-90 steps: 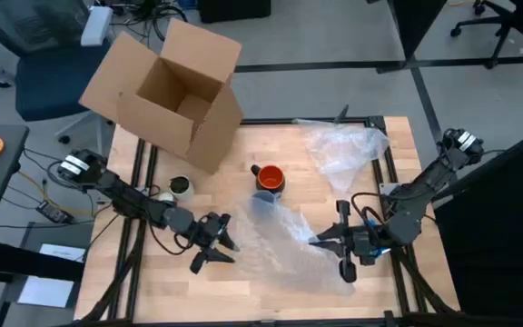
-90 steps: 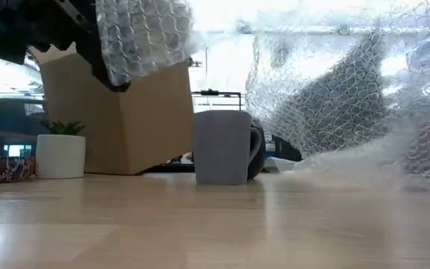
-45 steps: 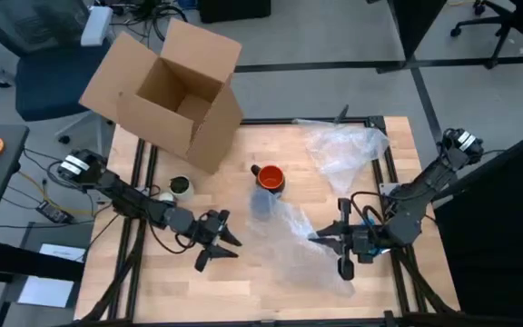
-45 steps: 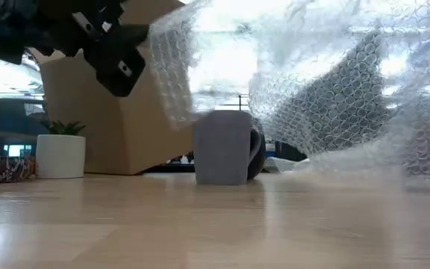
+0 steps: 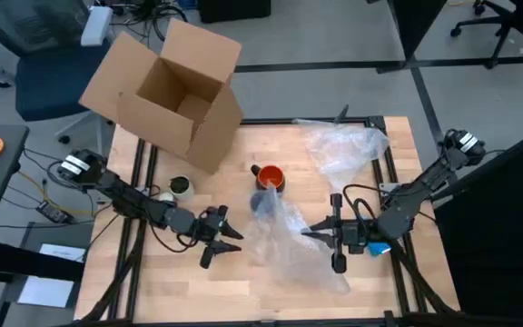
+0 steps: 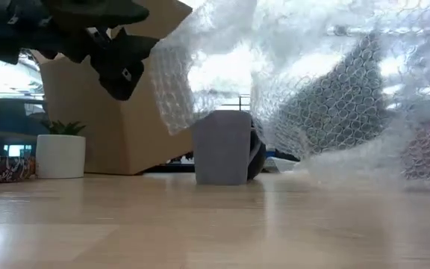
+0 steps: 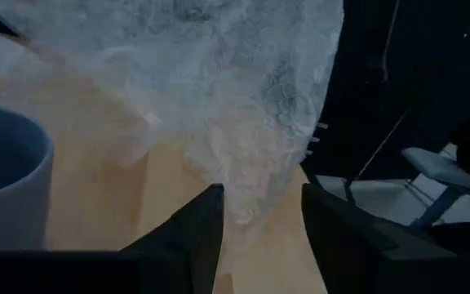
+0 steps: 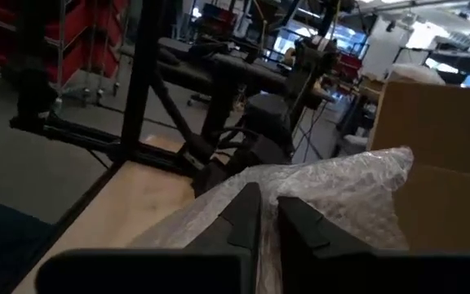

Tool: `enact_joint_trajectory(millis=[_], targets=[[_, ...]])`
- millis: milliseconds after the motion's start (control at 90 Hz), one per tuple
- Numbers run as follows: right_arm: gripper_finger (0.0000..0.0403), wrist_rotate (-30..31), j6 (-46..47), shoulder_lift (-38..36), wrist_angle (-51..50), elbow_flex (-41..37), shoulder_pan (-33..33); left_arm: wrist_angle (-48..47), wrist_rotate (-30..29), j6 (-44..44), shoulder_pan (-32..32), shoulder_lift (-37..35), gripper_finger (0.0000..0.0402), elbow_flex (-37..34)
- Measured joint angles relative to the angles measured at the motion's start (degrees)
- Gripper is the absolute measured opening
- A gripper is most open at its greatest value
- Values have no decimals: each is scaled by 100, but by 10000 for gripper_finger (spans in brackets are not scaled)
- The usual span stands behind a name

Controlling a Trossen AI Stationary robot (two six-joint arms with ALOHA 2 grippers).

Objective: Wrap mug
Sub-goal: Prepare the bubble wrap

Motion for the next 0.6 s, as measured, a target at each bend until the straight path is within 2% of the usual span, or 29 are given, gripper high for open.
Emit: enact_joint_trajectory(millis=[300,489,600], targets=[[0,-260,70,0,-21,-2,-81,6,-126,0,8,3,148,0],[0,-269,50,0,31,-2,-81,-402,-823,-323,42,2,148,0],[0,-499,14,0,119,-2,-81,-606,-588,-767,187,5,148,0]])
